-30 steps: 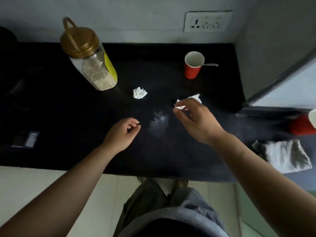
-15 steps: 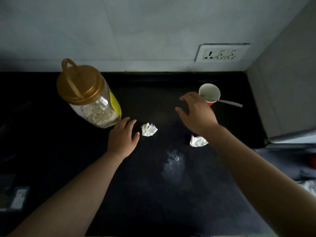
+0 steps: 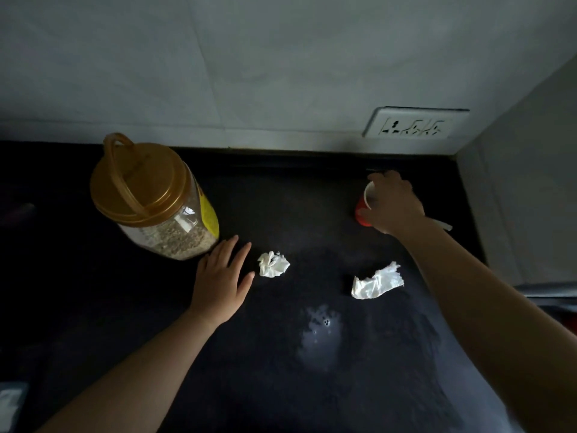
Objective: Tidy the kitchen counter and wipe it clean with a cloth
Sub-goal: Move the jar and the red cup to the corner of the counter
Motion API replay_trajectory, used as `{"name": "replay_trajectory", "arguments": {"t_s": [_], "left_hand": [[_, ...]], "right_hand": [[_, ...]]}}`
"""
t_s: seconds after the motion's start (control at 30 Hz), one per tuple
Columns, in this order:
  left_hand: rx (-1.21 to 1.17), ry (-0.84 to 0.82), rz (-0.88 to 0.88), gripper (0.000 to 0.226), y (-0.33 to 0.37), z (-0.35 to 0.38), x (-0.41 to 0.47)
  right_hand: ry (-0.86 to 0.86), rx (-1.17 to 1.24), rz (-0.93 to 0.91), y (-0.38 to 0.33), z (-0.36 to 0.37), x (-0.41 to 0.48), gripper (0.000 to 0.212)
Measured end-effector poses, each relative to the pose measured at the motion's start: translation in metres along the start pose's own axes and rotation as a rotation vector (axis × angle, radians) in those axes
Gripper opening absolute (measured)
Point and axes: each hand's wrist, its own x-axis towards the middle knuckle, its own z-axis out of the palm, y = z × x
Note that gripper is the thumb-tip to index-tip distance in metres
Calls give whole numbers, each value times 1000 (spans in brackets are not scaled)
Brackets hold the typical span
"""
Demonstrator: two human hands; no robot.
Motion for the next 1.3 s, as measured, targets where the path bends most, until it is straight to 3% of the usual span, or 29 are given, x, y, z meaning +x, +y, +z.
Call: {"name": "replay_trajectory", "arguments": {"t_s": [0.33,0.53,0.73,0.87,0.97,1.1,1.17,1.3], "left_hand": [[-8,2,17,56,2,-11,-1],[-132,185,57,60,11,-59,-33],[-207,413,115,46,8,-140,-61],[-229,642,50,25,-1,-188,-60],[-348,734,-100,27,-10,-210,-38],[-563,599,-305,44,-12,-217,1],[-709,502,-351,43,-12,-214,14],[-897,476,-393,41,-13,-206,21]], "right_hand": [[-17,64,-189,-56,15,-42,60],[-44,117,-297,-90,3,-80,61],[17,132,-363,-115,-23,-105,61],[55,134,-388,-127,-33,-121,61],[80,141,-387,-132,-37,-132,59],[108,144,-352,-132,-38,-146,62],[125,152,-319,-129,-38,-152,62],[140,171,-253,-121,-37,-166,62]]}}
